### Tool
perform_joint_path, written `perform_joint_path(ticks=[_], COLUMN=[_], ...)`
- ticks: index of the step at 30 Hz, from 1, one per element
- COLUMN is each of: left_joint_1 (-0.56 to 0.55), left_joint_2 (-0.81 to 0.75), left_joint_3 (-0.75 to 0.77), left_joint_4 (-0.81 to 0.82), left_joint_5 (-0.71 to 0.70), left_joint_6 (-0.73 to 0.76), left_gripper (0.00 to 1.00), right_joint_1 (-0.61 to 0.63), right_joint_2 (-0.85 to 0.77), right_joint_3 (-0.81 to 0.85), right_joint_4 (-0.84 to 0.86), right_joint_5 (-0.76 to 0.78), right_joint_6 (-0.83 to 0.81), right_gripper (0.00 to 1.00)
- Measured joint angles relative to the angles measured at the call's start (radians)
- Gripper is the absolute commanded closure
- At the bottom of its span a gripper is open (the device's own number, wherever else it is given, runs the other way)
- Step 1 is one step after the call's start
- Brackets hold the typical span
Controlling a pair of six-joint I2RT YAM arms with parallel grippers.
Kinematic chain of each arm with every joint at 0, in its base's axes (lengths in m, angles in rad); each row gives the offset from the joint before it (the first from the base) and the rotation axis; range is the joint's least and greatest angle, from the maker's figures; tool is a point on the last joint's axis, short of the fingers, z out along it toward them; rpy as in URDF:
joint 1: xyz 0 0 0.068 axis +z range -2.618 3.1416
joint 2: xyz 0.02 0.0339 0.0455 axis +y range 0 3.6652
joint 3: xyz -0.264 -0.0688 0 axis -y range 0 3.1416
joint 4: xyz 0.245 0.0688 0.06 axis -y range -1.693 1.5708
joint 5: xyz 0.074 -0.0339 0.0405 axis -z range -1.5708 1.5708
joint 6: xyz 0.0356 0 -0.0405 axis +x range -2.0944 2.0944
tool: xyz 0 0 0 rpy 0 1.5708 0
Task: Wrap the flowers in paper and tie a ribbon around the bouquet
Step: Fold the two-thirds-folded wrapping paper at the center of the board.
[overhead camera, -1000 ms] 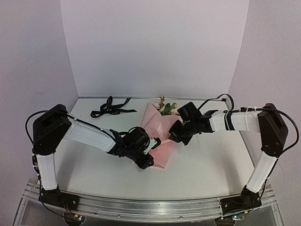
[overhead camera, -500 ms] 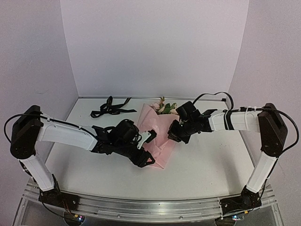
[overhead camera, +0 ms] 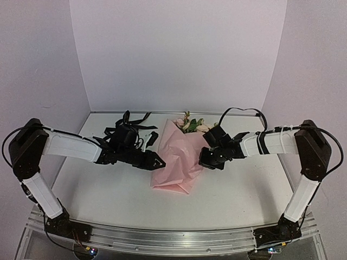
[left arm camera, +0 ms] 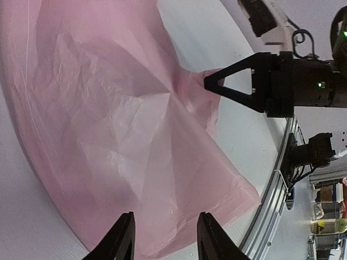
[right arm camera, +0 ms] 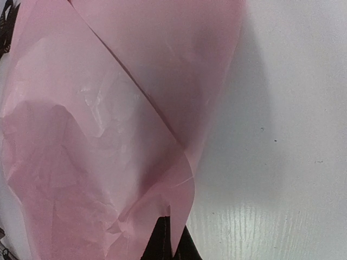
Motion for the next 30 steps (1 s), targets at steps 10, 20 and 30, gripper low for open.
perform_joint_path(ticks=[10, 20, 30], left_joint_1=[-0.007, -0.006, -0.017], left_joint_2=[0.220, 0.247, 0.252], left_joint_3=[0.028, 0.035, -0.017], left_joint_4=[0.062, 0.107, 0.160], left_joint_5=[0.126, 0.142, 0.141], left_joint_6=[-0.079, -0.118, -0.140], left_gripper=[0.80, 0.82, 0.85], right_joint_1=[-0.038, -0.104, -0.160], right_joint_2=[0.001, 0.042, 0.109], right_joint_3=[0.026, 0.166, 0.204], right_joint_4=[0.006, 0.031, 0.024], right_joint_5=[0.047, 0.025, -0.030], right_joint_6=[-0.097, -0.185, -0.203], right_gripper=[1.00, 1.00, 1.00])
